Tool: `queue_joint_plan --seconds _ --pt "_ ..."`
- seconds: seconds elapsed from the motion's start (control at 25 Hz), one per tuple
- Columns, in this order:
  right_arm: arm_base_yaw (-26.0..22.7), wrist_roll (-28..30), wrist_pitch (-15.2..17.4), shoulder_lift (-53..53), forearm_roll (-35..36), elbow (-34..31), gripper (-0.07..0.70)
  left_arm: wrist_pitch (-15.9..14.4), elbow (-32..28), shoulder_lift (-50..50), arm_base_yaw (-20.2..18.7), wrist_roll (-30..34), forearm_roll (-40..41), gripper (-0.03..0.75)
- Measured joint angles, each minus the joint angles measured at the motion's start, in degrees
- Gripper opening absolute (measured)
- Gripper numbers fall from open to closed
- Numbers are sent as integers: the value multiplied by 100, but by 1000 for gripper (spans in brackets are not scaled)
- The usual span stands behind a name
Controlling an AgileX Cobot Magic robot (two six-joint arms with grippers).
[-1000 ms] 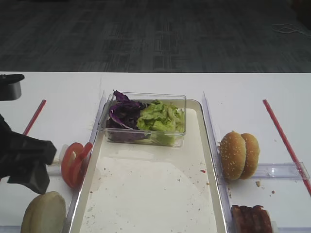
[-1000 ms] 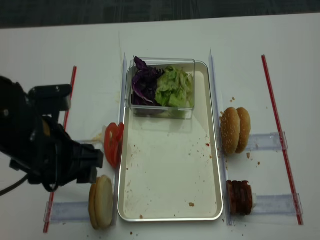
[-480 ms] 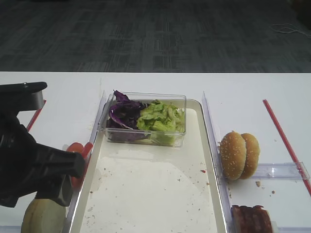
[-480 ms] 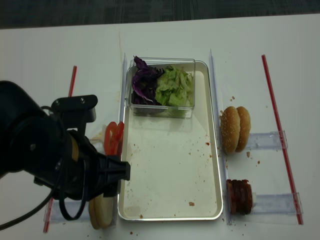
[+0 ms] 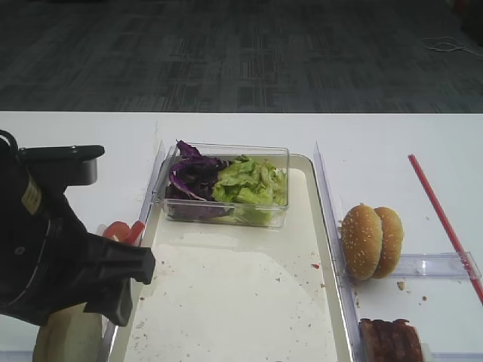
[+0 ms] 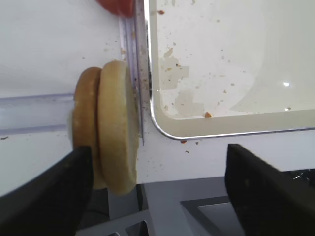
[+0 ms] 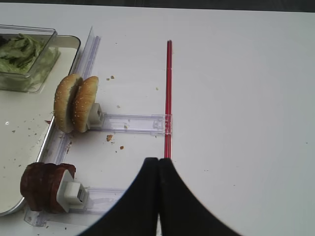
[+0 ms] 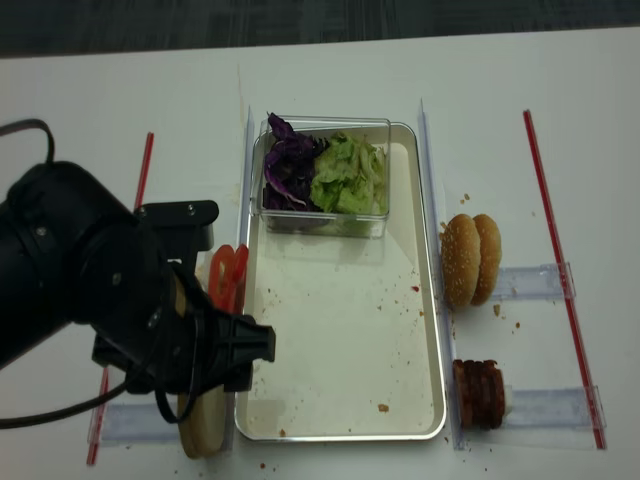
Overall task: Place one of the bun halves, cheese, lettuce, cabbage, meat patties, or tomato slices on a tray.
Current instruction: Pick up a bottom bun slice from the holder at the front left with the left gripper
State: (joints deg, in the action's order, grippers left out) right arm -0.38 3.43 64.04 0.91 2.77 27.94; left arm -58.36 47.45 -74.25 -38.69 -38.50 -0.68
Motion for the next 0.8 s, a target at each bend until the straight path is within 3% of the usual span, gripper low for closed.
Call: queue_joint_plan --seconds 0.8 --pt "0 0 0 0 0 0 315 115 0 -457 0 146 -104 543"
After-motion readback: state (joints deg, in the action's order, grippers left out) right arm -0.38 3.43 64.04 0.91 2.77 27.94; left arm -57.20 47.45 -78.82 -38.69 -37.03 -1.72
